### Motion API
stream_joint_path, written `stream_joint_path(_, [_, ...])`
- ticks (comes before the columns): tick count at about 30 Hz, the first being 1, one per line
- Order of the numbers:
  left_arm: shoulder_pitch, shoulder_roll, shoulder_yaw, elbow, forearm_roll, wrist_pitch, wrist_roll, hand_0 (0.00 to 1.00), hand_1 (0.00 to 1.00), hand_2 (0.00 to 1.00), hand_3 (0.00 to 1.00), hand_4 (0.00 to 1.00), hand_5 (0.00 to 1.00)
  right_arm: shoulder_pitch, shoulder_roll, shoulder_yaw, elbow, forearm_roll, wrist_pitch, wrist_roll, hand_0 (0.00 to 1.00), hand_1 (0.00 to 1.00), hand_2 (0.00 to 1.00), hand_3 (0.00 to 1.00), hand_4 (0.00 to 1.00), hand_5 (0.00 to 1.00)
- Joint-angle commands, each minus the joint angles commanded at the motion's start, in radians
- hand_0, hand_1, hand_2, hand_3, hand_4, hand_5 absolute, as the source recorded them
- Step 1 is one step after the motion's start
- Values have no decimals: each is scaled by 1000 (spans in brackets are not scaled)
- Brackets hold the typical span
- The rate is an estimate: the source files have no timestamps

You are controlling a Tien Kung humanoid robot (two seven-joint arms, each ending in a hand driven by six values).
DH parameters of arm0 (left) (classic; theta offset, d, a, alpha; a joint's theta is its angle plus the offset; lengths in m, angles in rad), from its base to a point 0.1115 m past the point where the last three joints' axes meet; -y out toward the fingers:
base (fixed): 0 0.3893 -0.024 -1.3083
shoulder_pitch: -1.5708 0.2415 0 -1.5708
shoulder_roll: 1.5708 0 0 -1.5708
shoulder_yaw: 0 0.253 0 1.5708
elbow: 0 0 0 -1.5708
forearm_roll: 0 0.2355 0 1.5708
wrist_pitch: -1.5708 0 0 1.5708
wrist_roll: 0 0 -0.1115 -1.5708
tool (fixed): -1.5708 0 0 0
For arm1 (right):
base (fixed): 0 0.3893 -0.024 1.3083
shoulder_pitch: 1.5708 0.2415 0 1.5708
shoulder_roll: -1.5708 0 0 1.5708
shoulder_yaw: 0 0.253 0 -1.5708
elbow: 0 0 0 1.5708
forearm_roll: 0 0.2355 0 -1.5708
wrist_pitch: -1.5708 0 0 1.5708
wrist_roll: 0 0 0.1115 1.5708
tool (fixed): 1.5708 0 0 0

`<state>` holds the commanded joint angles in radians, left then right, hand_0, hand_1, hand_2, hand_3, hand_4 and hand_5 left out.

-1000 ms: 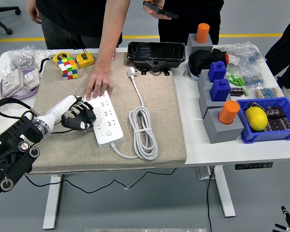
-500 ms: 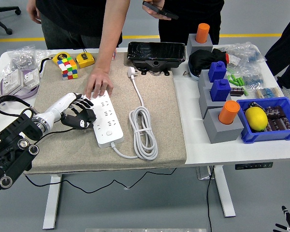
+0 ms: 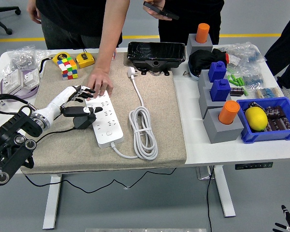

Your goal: Pick up the plug,place it near the board,insert it into the board,press the button

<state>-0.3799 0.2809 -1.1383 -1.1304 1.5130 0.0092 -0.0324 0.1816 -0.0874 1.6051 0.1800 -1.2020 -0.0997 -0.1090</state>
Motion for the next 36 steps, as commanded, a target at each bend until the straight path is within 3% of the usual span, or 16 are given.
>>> stream_joint_path(1, [9, -8, -17, -13, -23, 39, -16, 792, 849, 814, 804, 998, 998, 1, 0, 1, 0, 0, 0, 0, 668, 577, 599, 636, 998, 998])
stream_joint_path(4, [43, -35, -74, -72, -72, 157, -48, 792, 849, 814, 804, 998, 998, 0, 2, -2, 0, 4, 1, 1, 668, 577, 599, 636, 998, 998])
stream_joint_path(11, [140, -84, -172, -273, -20, 435, -7, 828, 866, 838, 814, 998, 998, -1, 2, 0, 0, 6, 3, 3, 668, 578, 600, 636, 998, 998])
stream_joint_path(13, [178, -88, -191, -331, 26, 507, 27, 832, 866, 838, 805, 998, 998, 1, 0, 0, 0, 3, 4, 1, 668, 577, 600, 636, 998, 998])
stream_joint_path(16, [257, -71, -190, -437, 115, 628, 114, 832, 866, 838, 805, 998, 998, 3, -5, 0, 0, 2, 4, 0, 668, 577, 600, 636, 998, 998])
stream_joint_path(19, [341, -60, -188, -529, 222, 636, 234, 845, 868, 837, 805, 998, 998, 3, -9, -2, 0, 5, 5, 0, 668, 578, 600, 636, 998, 998])
stream_joint_path(23, [413, -53, -172, -583, 295, 614, 366, 845, 868, 837, 805, 998, 998, 5, -11, -4, 0, 4, 5, -1, 668, 578, 600, 636, 998, 998])
stream_joint_path(27, [474, -34, -132, -625, 324, 505, 483, 853, 863, 833, 808, 998, 998, 5, -15, -6, 0, 6, 6, 0, 668, 577, 600, 636, 998, 998])
stream_joint_path(32, [502, -12, -92, -646, 329, 364, 553, 864, 864, 832, 809, 998, 998, 6, -19, -6, 0, 3, 7, 0, 668, 578, 600, 636, 998, 998])
stream_joint_path(36, [502, -8, -81, -637, 324, 328, 554, 864, 864, 832, 809, 998, 998, 7, -21, -6, 0, 3, 7, 0, 668, 578, 600, 636, 998, 998])
